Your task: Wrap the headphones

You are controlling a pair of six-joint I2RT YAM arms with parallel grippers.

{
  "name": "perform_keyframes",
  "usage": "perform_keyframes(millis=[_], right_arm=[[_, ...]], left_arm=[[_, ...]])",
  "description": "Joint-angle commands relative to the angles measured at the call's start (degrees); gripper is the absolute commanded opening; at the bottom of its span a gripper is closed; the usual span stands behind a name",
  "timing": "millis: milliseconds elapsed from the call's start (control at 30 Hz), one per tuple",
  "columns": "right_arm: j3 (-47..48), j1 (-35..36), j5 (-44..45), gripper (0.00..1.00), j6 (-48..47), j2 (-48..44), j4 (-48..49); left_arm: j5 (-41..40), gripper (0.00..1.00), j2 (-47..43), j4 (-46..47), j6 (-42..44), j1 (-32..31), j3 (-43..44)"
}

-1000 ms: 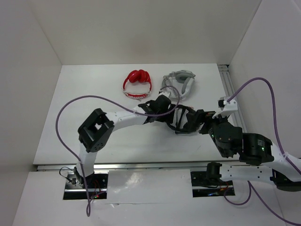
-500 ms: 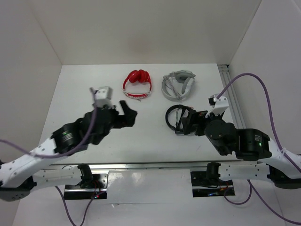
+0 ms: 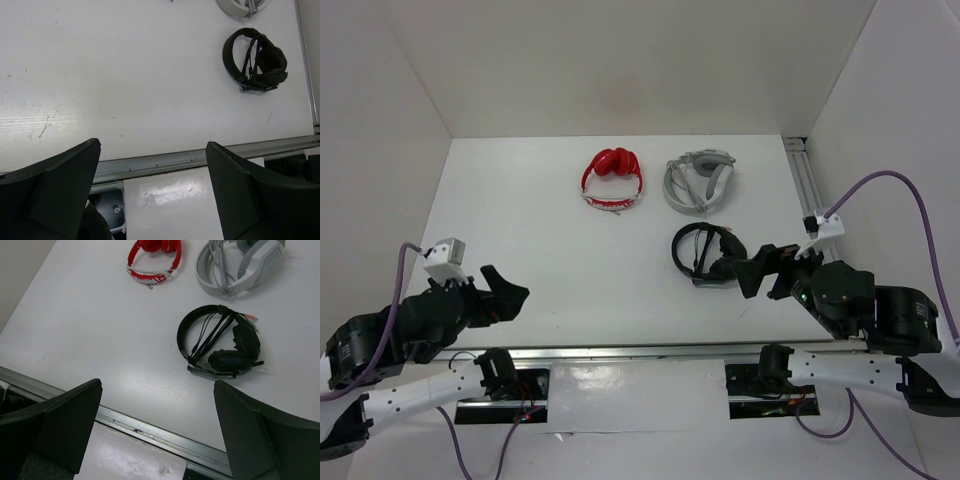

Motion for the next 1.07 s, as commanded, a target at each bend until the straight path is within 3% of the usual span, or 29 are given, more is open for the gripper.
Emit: perform_keyframes(millis=[0,567,1033], right_arm=[[0.6,-1.2,-2.2,1.00,-1.0,-1.9,-2.0],[1.9,-1.7,-1.6,1.00,0.1,-4.8,-5.6],[0.8,-1.7,-1.1,1.00,0.1,-4.7,-4.5]], left_arm=[[1.0,1.00,-3.4,-2.2,-1.6,-0.3,0.0],[-0.1,1.00,-1.5,-1.4,-1.6,-0.3,-0.6],[-0.1,1.00,-8.5,0.3,-1.1,-0.3,-1.7]])
